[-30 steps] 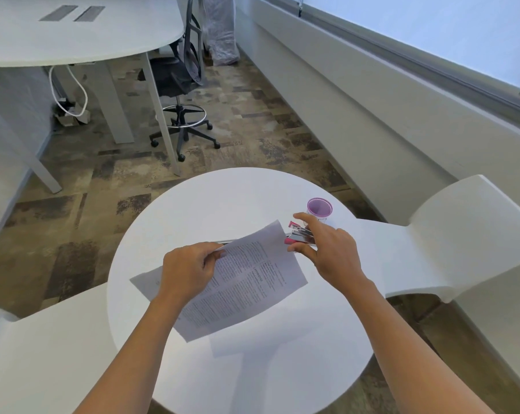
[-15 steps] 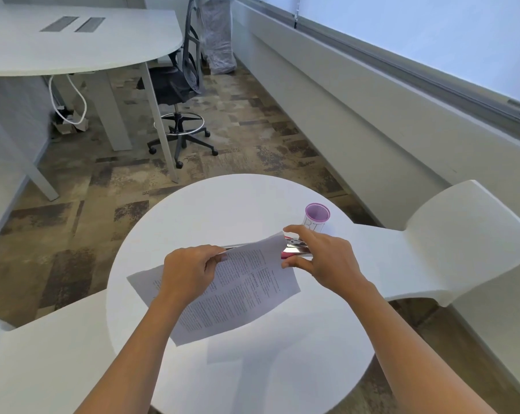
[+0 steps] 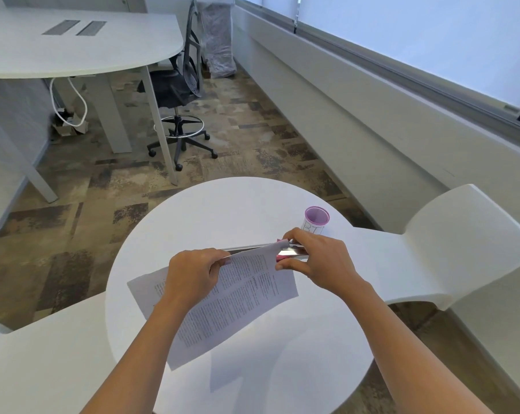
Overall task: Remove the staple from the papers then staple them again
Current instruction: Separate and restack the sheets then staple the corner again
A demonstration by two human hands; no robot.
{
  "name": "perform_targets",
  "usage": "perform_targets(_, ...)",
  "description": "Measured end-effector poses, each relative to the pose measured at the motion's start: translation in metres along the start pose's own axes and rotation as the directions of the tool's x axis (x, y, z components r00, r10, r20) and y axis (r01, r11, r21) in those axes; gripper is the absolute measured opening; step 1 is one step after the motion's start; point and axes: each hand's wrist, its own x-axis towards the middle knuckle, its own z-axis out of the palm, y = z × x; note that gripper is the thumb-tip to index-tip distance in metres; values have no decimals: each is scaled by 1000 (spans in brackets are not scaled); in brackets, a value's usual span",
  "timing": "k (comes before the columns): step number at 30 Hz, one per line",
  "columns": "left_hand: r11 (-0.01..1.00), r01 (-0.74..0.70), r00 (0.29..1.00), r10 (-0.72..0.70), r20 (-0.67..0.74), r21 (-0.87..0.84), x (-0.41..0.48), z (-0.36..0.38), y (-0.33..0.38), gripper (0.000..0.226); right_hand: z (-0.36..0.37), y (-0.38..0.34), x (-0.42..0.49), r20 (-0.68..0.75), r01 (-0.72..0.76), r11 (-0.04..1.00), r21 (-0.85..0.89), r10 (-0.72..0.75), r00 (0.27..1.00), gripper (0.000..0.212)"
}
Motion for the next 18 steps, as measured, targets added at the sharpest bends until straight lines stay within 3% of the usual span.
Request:
perform_targets(7,999,-21,1000,20,19,26,2,-1,0,20,-6,-1,5,52,80,997,3,-80,995,41)
perform_targets(18,997,-58,998,57,15,42,5,0,2,16,-2,-5,4,36,117,982,-147,-113,993,30)
